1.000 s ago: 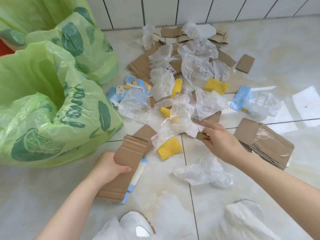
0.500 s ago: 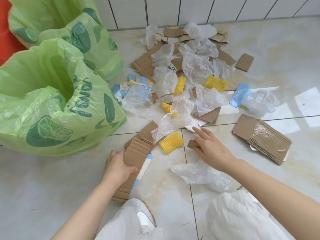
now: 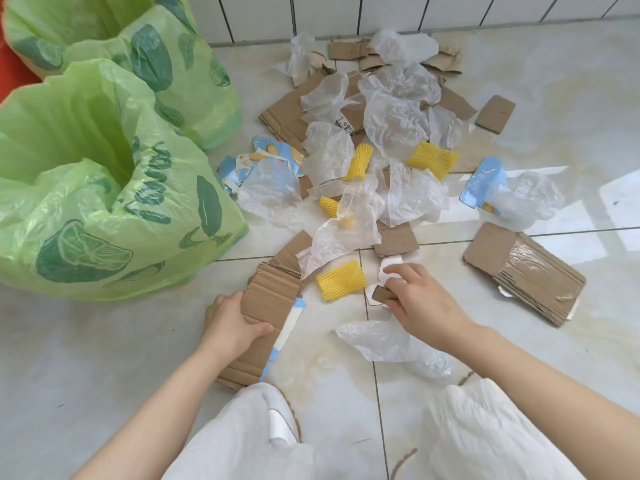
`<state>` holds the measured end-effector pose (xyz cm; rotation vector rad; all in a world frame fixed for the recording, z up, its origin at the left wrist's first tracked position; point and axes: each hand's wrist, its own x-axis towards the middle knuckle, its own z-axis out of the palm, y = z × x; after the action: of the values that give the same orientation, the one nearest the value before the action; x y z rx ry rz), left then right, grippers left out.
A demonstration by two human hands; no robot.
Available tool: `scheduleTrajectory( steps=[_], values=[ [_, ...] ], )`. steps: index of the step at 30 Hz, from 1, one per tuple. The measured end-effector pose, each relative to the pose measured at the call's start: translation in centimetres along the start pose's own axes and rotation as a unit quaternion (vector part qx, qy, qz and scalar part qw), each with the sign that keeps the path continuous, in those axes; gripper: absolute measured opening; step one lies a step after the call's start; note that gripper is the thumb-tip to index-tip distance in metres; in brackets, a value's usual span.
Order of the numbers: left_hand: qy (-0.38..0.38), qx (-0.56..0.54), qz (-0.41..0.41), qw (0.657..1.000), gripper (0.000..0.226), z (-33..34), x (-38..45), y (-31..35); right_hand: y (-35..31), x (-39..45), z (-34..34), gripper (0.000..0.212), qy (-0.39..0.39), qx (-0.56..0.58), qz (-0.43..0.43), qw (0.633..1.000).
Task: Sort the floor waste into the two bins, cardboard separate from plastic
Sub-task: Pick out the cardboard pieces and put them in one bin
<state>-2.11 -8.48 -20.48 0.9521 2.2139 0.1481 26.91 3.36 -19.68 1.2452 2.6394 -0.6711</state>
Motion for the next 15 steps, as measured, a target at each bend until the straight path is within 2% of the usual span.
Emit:
scheduleTrajectory(
  steps=[4,6,9,12,15],
  values=[
    [-0.004,-0.020,0.017,1.000,0.038,-0.3,-0.5,0.3,0.6,1.1,-0.1,0.012,-0.036,-0.072,-0.068,0.994],
    [-0.007,-0.031,0.030,0.999,0.033,-0.6,-0.6,0.2,0.7,1.6,-0.7,0.016,-0.046,-0.104,-0.069,0.991],
    [-0.004,-0.050,0.039,0.998,0.034,-1.5,-0.7,-0.2,1.0,2.4,-1.8,0.027,-0.120,-0.163,-0.076,0.976],
    [-0.057,-0.084,0.035,0.994,0.035,-2.9,-0.7,-0.8,0.9,2.7,-2.9,0.044,-0.169,-0.220,-0.100,0.956],
    [-0.106,-0.076,0.036,0.991,0.034,-4.0,-1.0,-1.2,0.8,2.7,-3.2,0.052,-0.175,-0.239,-0.109,0.949]
  ],
)
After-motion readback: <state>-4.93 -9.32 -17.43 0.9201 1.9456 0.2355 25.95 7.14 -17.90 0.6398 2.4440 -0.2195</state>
